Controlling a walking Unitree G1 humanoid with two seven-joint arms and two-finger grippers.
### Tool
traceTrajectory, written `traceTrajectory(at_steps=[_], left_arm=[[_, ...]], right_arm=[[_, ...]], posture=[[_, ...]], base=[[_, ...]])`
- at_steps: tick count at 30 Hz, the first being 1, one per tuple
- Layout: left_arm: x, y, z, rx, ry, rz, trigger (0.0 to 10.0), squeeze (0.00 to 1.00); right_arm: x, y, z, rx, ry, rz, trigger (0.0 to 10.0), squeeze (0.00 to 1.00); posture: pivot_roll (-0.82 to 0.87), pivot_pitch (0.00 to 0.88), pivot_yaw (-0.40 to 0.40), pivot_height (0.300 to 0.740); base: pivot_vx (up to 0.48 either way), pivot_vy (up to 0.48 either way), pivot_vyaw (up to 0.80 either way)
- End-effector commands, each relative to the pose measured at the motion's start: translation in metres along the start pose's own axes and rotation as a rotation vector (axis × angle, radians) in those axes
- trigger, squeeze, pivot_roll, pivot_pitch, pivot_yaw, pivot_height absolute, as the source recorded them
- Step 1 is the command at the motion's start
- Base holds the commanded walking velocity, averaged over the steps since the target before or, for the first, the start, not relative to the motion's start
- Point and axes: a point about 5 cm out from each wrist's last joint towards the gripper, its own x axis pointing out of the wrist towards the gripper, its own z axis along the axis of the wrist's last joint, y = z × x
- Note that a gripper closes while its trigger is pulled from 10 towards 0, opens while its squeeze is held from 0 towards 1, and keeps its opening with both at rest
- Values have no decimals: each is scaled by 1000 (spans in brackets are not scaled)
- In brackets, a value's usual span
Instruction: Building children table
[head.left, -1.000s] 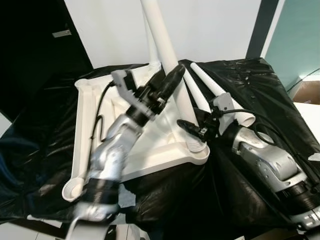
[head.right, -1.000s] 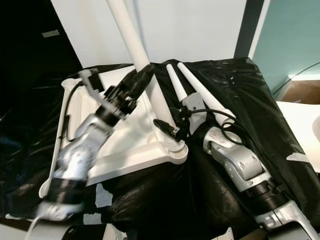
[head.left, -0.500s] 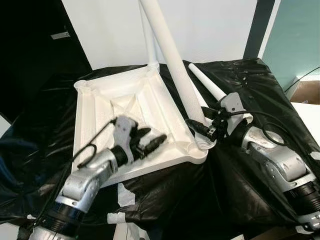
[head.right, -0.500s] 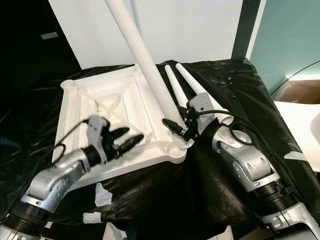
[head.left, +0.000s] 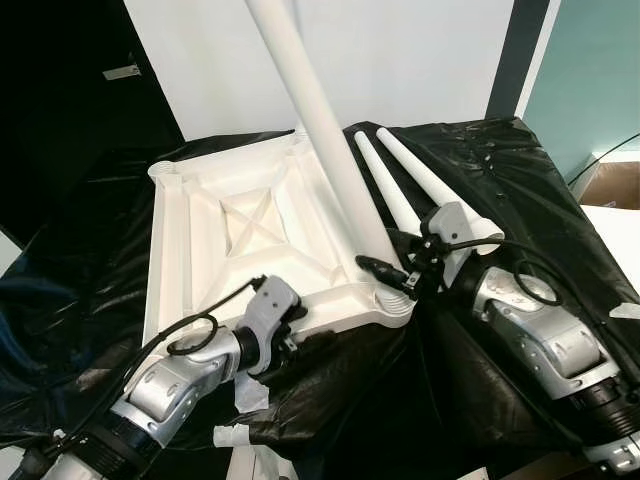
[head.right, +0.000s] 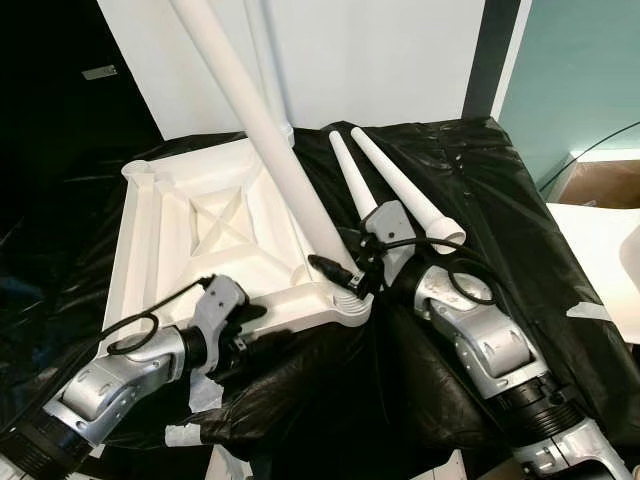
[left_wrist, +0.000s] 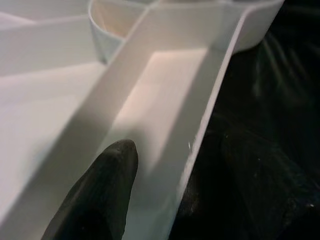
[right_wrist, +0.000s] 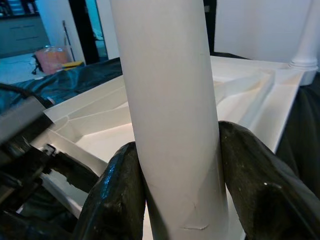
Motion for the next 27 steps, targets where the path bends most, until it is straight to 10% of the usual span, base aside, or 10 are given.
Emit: traceTrajectory(at_steps=[1, 7, 9, 13, 14, 16, 17, 18, 19, 27], left_arm=[[-2, -20, -6, 51, 73, -492, 10000, 0], [7, -21, -10, 49, 110, -501, 9569, 0], [9, -23, -9, 29, 102, -516, 0, 0], [9, -23, -10, 32, 98, -512, 1098, 0], [9, -22, -11, 42, 100, -504, 10000, 0], [10, -20, -12, 65, 104, -489, 10000, 0], [11, -19, -12, 83, 101, -474, 10000, 0], [11, -19, -12, 83, 101, -474, 10000, 0], [13, -15, -9, 101, 72, -464, 10000, 0], [18, -10, 3, 67, -16, -438, 9020, 0]], right_arm=[[3, 9, 0, -37, -21, 52, 0, 0], [4, 15, -10, -149, 7, 98, 0, 0], [4, 15, -15, -183, 20, 101, 0, 0], [2, 14, -18, -197, 31, 85, 0, 0], [1, 13, -19, -198, 33, 80, 0, 0], [0, 12, -20, -197, 35, 72, 0, 0], [-2, 12, -21, -195, 38, 63, 3490, 0], [-2, 12, -21, -195, 38, 63, 3490, 0], [-5, 12, -26, -192, 41, 51, 8235, 0], [-10, 15, -36, -184, 49, 38, 10000, 0]], posture=[[-66, 0, 94, 740], [-67, 0, 98, 740], [-63, 0, 100, 740], [-60, 0, 100, 740], [-60, 0, 100, 740], [-60, 0, 100, 740], [-59, 0, 99, 740], [-59, 0, 99, 740], [-60, 0, 100, 740], [-63, 0, 102, 740]], base=[[0, 0, 0], [0, 0, 0], [0, 0, 0], [0, 0, 0], [0, 0, 0], [0, 0, 0], [0, 0, 0], [0, 0, 0], [0, 0, 0], [0, 0, 0]])
